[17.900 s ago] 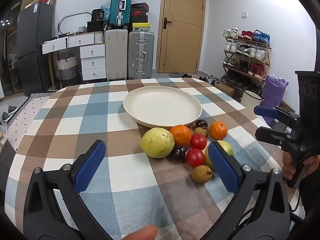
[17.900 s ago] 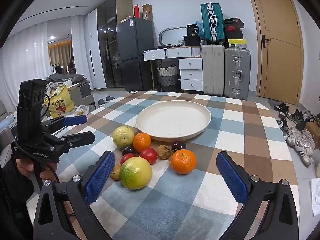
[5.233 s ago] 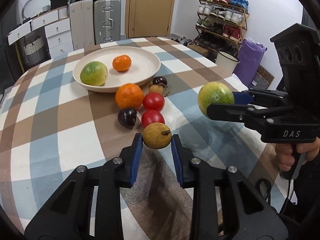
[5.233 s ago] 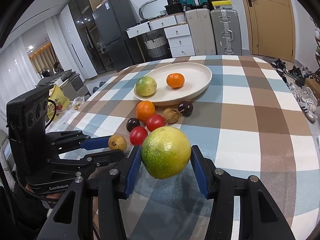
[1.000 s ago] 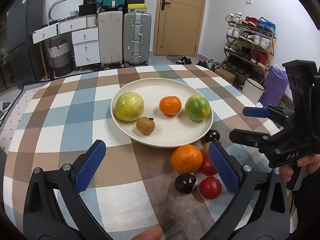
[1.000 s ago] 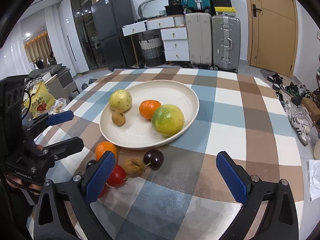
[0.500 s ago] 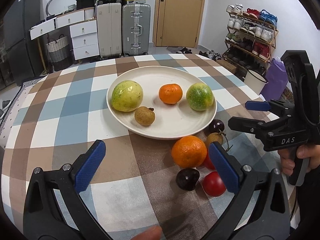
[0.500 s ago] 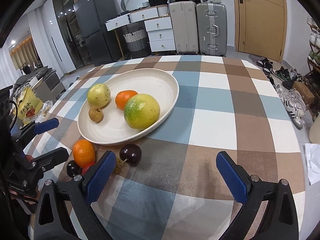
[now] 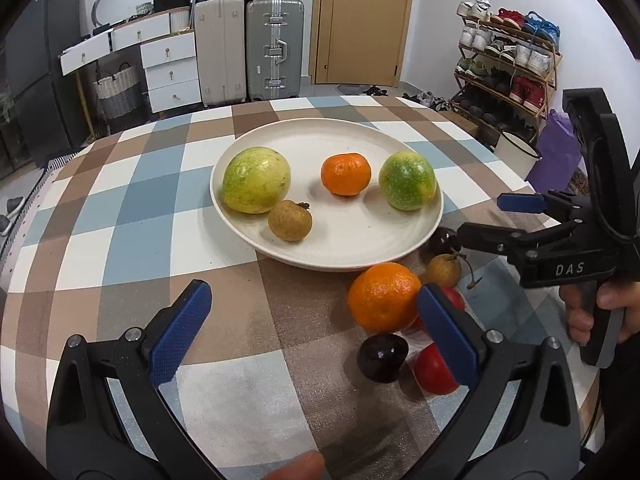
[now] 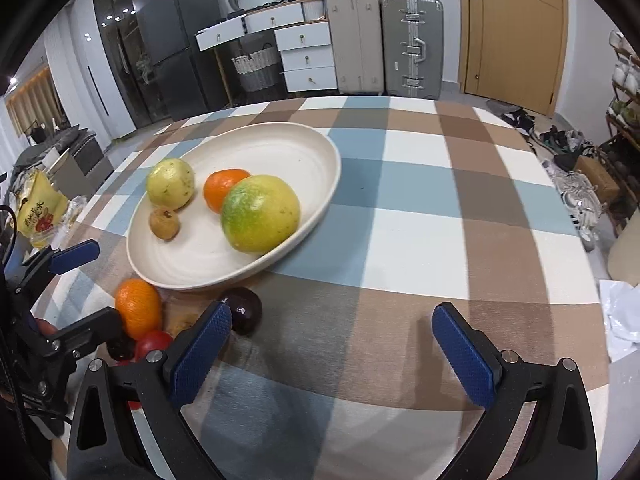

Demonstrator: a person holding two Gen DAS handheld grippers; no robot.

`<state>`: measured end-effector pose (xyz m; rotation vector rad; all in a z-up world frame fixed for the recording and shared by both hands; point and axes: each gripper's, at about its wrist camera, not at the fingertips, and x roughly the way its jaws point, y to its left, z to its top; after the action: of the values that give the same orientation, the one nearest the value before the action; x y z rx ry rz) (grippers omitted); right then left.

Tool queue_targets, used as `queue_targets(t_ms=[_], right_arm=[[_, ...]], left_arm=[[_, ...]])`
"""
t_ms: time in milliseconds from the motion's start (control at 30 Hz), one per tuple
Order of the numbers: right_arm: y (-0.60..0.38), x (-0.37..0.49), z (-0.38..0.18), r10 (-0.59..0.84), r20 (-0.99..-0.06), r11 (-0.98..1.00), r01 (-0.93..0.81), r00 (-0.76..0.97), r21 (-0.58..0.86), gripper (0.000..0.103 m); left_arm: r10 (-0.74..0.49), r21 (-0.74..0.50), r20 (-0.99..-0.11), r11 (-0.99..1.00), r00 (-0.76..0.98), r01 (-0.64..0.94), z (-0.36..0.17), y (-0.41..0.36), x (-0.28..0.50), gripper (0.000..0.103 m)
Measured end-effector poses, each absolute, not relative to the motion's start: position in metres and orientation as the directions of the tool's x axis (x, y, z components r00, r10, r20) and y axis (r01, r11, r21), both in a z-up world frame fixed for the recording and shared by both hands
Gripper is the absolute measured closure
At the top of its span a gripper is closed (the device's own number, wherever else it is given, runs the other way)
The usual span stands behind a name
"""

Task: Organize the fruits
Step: 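Move the left tool to a mandarin orange while the right tool approaches a dark plum, then close the left tool on the mandarin while the right tool closes on the dark plum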

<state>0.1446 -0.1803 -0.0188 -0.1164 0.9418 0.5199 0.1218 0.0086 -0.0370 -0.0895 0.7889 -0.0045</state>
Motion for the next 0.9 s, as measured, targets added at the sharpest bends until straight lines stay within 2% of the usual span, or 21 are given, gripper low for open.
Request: queue_targets(t_ms=[133,333,500,733,833,900], right_arm=[[-0.193,0.149,-0.018,0.374,-0.792,0.886,-0.439,0.483,0.151,0.001],[-0.178,0.144,-0.018,0.406,-0.787,0.855,-0.497,0.465,0.148,0.001],[-0.171,0.14,-0.019,0.416,-0.789,0.839,-0.526,0.452,0.141,0.004],[-0.172,0.14,-0.017,0.425,-0.785,0.838,-0.523,0.45,0.154,0.009],[-0.172,0.14,-0.018,0.43,-0.786,0.835,-0.527,0.444,0.16,0.011],[-0.172,0.14,-0.017,0.436,-0.785,0.832,-0.53,0.441,0.164,0.012]], left_arm=[[-0.052,-0.107,-0.709,0.994,0.703,-0.035,-0.038,0.013,0.123,0.0],[-0.082,-0.12,-0.72,0.993,0.689,-0.008,-0.041,0.01,0.125,0.001],[-0.171,-0.178,-0.733,0.982,0.658,0.057,-0.045,0.004,0.127,0.029],[-0.274,-0.26,-0.72,0.958,0.638,0.118,-0.045,-0.001,0.127,0.048],[-0.3,-0.287,-0.712,0.95,0.635,0.127,-0.046,0.0,0.128,0.062],[-0.306,-0.296,-0.709,0.947,0.635,0.126,-0.045,0.001,0.126,0.065]])
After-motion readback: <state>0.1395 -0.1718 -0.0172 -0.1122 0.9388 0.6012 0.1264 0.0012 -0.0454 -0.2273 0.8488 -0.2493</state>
